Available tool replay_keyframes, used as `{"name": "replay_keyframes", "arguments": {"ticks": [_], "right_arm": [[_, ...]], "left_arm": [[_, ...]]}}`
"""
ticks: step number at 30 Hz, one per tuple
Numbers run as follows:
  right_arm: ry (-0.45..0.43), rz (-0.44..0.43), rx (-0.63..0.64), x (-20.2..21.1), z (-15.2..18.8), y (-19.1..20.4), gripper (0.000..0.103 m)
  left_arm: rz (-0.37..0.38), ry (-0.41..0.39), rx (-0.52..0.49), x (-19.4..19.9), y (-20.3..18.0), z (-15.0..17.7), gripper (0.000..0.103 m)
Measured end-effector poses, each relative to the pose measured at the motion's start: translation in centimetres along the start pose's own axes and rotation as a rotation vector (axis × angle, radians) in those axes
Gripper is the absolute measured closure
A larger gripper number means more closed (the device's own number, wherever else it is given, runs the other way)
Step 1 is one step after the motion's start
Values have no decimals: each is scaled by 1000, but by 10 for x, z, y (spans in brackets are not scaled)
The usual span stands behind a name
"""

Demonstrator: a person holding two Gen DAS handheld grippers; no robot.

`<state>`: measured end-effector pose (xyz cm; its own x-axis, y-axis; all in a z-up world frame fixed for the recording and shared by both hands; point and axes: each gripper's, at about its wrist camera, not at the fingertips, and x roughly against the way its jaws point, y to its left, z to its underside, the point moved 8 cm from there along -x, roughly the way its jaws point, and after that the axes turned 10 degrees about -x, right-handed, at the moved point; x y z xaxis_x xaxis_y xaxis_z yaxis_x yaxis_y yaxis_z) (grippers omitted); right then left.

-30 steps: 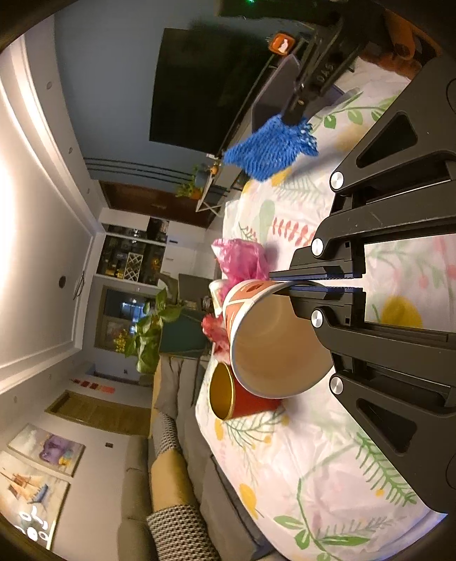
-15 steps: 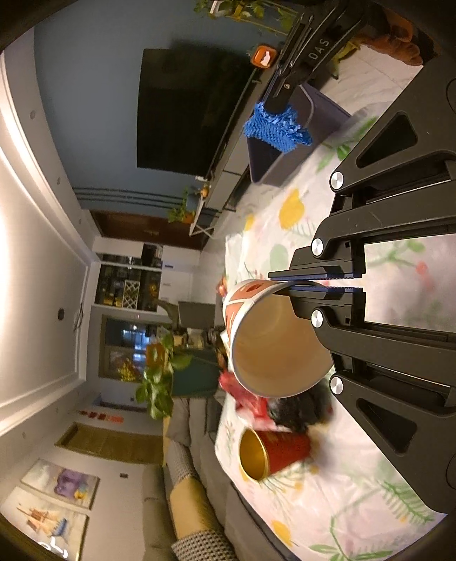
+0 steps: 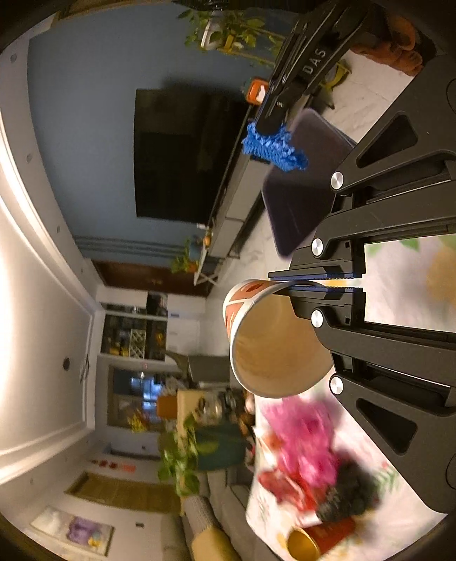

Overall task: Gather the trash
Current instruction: 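Lift the cup and blue mesh and carry both over the grey bin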

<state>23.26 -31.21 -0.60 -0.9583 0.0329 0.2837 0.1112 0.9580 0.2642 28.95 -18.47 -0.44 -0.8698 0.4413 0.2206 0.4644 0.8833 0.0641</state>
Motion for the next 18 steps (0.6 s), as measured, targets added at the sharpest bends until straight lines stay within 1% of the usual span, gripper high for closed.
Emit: {"name": "replay_keyframes", "arguments": {"ticks": [4,7,12,18], "right_arm": [[-7,10,-36,-9,-13,-23,100],[-9,18,-50,-16,-18,-36,100],[2,26,-59,-25,-19,-50,100],[24,28,-89,-39,-15,-66,100]], "left_arm": [[62,-18,-28,-25,-29,-14,101],[98,-23,-41,-40,-48,-18,101],[163,-22,-57,-68,-78,-23,101],[214,-5,-79,-89,-102,-21,101]]}}
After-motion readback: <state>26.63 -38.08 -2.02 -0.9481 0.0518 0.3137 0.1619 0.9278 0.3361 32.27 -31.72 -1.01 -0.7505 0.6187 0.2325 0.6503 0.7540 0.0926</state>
